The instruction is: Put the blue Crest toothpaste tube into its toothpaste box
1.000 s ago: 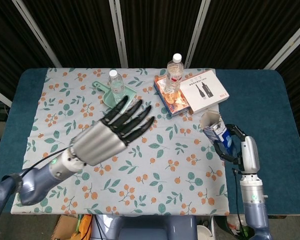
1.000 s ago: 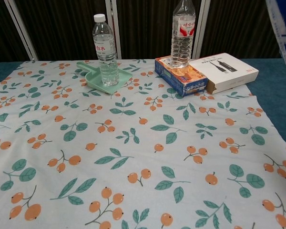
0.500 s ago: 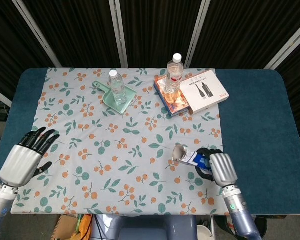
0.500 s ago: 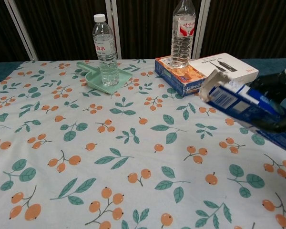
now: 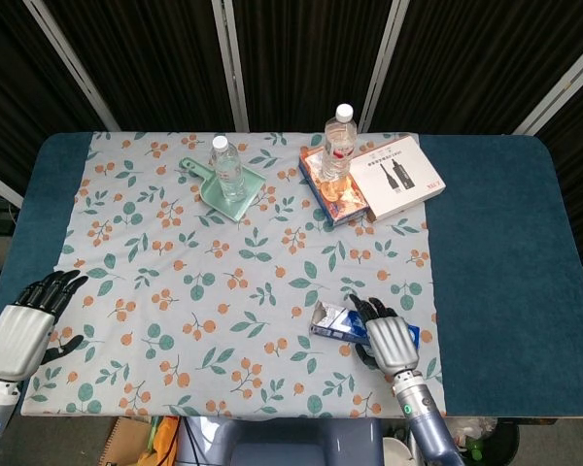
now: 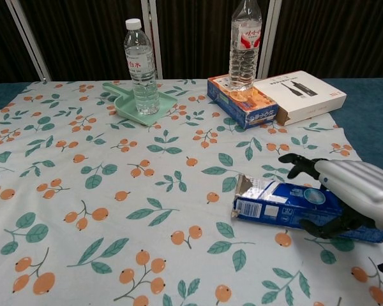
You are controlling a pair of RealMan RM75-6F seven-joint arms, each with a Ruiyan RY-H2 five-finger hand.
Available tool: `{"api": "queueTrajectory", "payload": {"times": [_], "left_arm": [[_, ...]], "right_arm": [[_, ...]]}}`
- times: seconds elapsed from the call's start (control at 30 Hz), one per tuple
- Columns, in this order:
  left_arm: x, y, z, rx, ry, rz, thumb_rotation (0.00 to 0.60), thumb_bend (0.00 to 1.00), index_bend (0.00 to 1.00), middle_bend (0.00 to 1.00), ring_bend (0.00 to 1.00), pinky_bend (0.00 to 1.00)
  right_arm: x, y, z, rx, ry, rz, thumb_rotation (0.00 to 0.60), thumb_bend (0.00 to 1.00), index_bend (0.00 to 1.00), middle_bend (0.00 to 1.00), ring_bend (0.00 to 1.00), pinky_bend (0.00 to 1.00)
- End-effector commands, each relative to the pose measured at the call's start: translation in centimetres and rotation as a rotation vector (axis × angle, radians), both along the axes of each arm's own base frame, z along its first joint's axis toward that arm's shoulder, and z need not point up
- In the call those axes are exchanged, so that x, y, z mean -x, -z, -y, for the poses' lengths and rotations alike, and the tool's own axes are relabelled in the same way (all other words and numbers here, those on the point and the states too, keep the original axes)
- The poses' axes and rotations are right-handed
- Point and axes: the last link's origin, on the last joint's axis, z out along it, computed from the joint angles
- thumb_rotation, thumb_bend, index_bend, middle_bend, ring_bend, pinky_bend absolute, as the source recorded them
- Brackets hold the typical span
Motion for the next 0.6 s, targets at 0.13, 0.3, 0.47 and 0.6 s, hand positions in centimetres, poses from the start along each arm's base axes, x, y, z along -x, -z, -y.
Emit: {"api": "queueTrajectory", "payload": {"times": [0.13,0.3,0.47,0.6], "left_arm": [[0.3,0.0,0.1,-0.006,-0.033,0.016,0.6,0.05,0.11,0.12,0.14,0.24],[0.7,-0.2,0.3,-0.02,-0.066,0.025,0.6,0.04,0.11,0.1,0.14,0.23],[1.3,-0.8,0.6,-0.055,-0.102,0.049,0.6,0.03,0.07,0.05,0.08,0.17],[1.7,-1.1,0.9,-0.074,-0.115,0.065,0.6,0.02,0.04,0.02,0.03,0.12]], "right_arm": [[0.3,-2.6,0.2,0.067,-0.026,-0.008,0.6,0.36,0.0,0.09,0.02,0.17],[2.8,-7.2,-0.1,0.142,-0.038,-0.064,0.6,0.36,0.0,0.07,0.0,0.13],[5.9,-12.3,-1.6,0.221,-0.015,-0.087,0.6,0.36,0.0,0.02,0.0,0.07],[7.9,-15.7,-2.9,0.297,0.013,-0.09,0.6,0.36,0.0,0.02,0.0,0.06]]}}
